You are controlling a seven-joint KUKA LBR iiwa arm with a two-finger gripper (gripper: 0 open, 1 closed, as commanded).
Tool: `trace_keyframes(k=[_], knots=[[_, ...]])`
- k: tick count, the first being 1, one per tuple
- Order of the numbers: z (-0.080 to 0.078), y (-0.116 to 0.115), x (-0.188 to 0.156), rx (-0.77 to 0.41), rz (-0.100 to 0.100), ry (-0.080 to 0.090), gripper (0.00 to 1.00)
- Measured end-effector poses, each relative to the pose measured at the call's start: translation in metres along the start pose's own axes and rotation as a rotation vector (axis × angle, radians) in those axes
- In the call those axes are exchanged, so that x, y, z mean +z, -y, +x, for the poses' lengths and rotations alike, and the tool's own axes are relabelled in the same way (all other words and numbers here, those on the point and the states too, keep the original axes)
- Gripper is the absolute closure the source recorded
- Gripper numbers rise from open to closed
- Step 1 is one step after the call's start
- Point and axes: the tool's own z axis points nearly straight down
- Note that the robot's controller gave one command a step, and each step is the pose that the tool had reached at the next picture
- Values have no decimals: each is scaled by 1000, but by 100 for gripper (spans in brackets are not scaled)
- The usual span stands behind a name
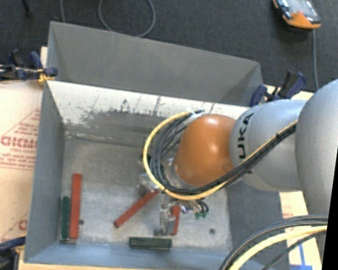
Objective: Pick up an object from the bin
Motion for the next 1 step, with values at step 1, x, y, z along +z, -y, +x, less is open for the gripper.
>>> trace_keyframes(k=[1], knots=[[-3, 1, -3, 3, 2, 7, 100]])
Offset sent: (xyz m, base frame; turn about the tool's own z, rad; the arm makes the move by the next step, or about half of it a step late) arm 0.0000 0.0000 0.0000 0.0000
